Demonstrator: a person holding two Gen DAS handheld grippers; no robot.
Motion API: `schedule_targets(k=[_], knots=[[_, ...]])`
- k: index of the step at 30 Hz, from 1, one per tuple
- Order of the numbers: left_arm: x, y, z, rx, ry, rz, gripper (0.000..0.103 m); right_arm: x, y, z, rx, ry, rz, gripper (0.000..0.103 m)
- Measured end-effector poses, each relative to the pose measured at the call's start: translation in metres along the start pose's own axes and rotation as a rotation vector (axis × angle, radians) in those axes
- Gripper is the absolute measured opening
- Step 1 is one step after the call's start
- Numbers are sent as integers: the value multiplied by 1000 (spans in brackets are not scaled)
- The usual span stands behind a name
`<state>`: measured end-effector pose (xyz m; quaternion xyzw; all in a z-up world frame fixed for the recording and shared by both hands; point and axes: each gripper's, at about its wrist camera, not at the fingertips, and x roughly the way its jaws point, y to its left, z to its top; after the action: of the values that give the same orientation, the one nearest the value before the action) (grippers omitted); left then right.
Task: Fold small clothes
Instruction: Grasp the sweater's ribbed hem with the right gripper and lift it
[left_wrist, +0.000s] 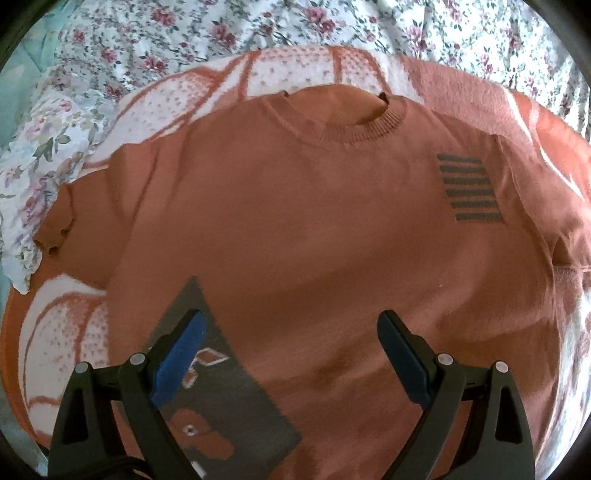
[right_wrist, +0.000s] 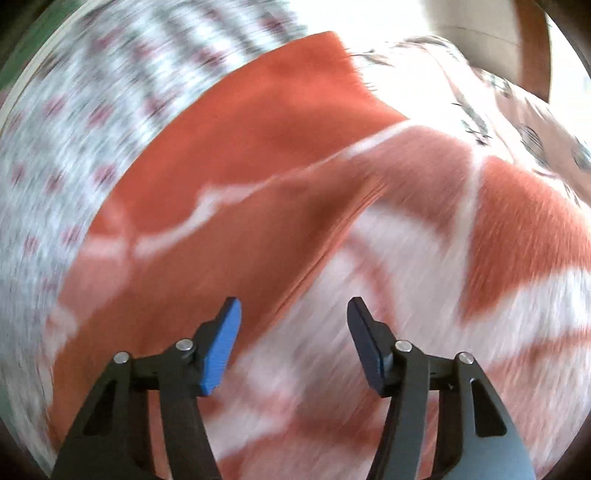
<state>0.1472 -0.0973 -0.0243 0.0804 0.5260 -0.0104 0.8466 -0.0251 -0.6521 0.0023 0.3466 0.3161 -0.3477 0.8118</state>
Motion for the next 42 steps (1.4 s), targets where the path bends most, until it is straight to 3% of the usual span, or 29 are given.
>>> schedule_targets(k=[6,8,9,10,14,17,20,25,30,35,37,39,42], knots=[[16,-25,6,17,27,0,95,55,-28,53,80,37,-32,54],[19,-30,9,21,34,-13,95,67,-24,60,47,44,-42,41],[20,-31,10,25,33,-16,95,68,-20,61,23,43,-53,19],[21,-32,11,30,29,-21,95,65,-19,60,16,40,-34,7],[23,-24,13,28,19,-44,95,35,28,41,-65,-1,97,7],[24,-8,13,6,20,-63,95,15,92,12,-148,21,249,7],[21,12,11,-12,19,-54,95,7,165,-31,-219,96,408,7],[11,58,-1,-64,10,-78,95,8,294,-128,-327,286,641,7],[1,97,-12,-108,-9,-120,95,10,397,-234,-453,466,783,7],[0,121,-18,-143,-22,-175,95,19,473,-326,-588,619,858,7],[6,127,-14,-163,-27,-209,95,21,490,-350,-652,644,864,11],[14,129,-7,-173,-31,-238,95,24,496,-367,-712,639,823,12],[40,123,10,-176,-8,-265,95,30,482,-359,-656,675,818,15]])
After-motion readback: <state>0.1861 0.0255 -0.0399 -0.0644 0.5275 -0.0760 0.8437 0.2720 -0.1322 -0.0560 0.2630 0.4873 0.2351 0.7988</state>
